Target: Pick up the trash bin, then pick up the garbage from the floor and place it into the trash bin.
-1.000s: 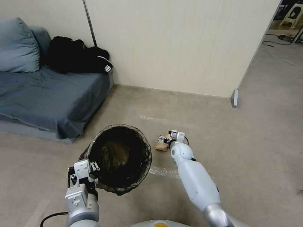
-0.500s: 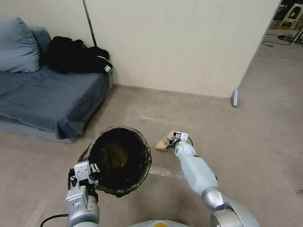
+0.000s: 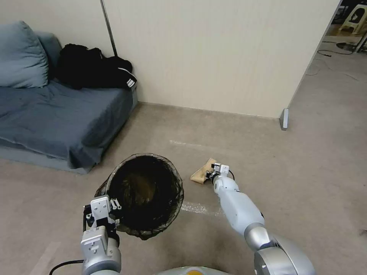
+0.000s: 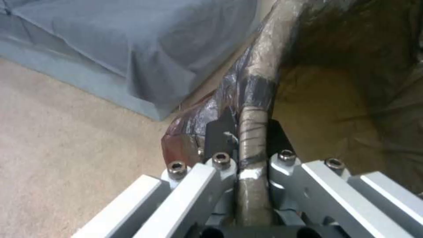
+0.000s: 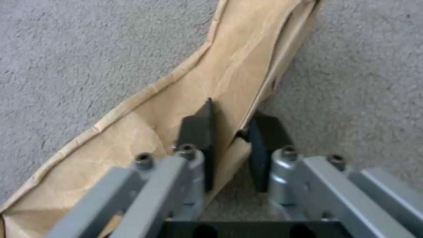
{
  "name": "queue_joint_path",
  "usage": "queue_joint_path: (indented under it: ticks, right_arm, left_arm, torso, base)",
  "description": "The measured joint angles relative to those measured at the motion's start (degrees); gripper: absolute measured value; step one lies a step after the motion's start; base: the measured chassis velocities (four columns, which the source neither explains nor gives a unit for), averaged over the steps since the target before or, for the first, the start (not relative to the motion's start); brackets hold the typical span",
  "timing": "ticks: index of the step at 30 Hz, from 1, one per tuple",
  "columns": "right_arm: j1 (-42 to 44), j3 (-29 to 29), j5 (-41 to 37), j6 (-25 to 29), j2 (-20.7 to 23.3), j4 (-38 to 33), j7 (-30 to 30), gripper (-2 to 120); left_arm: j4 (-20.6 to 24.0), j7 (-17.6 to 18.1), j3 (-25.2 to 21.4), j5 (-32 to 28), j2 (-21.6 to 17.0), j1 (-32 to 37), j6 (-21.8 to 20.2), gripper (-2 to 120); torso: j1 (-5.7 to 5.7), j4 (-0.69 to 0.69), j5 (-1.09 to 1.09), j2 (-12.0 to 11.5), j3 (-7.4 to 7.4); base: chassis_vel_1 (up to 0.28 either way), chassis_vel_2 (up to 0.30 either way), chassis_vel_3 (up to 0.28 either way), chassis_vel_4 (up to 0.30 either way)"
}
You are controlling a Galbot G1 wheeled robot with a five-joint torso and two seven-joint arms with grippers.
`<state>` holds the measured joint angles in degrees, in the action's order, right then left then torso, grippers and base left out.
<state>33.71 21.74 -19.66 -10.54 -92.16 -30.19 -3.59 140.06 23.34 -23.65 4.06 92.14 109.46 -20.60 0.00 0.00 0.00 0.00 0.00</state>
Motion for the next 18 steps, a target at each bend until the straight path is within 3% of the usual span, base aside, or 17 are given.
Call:
queue_joint_path:
  ticks: [4,12,16,18]
  right_arm:
    - [0.03,0.12,0.68,0.61,0.02,0.25,0.15,0]
    - [0.66,0.06,0.84,2.03,0.02,-0.17,0.18,0]
    - [2.17,-0.54,0.12,2.93,0.04,-3.6,-0.19,0]
    - [4.46,-0.86,-1.13,3.02,0.03,-9.6,-0.18,0]
  left_arm:
    - [0.0,0.01,0.27,0.15,0.0,0.02,0.09,1]
    - [-0.25,0.01,0.7,0.34,0.0,0.01,0.21,1]
    - [-1.29,-0.06,0.56,-0.3,0.0,-0.25,0.31,1]
    - [-1.99,-0.27,0.29,-1.15,-0.01,-0.63,-0.01,1]
  torso:
    - [0.0,0.0,0.0,0.0,0.0]
    - [0.0,0.0,0.0,0.0,0.0]
    - [0.0,-0.01,0.0,0.0,0.0]
    - [0.0,-0.01,0.0,0.0,0.0]
  base:
    - [0.0,0.0,0.0,0.0]
    - [0.0,0.0,0.0,0.0]
    - [0.0,0.0,0.0,0.0]
    - [0.0,0.0,0.0,0.0]
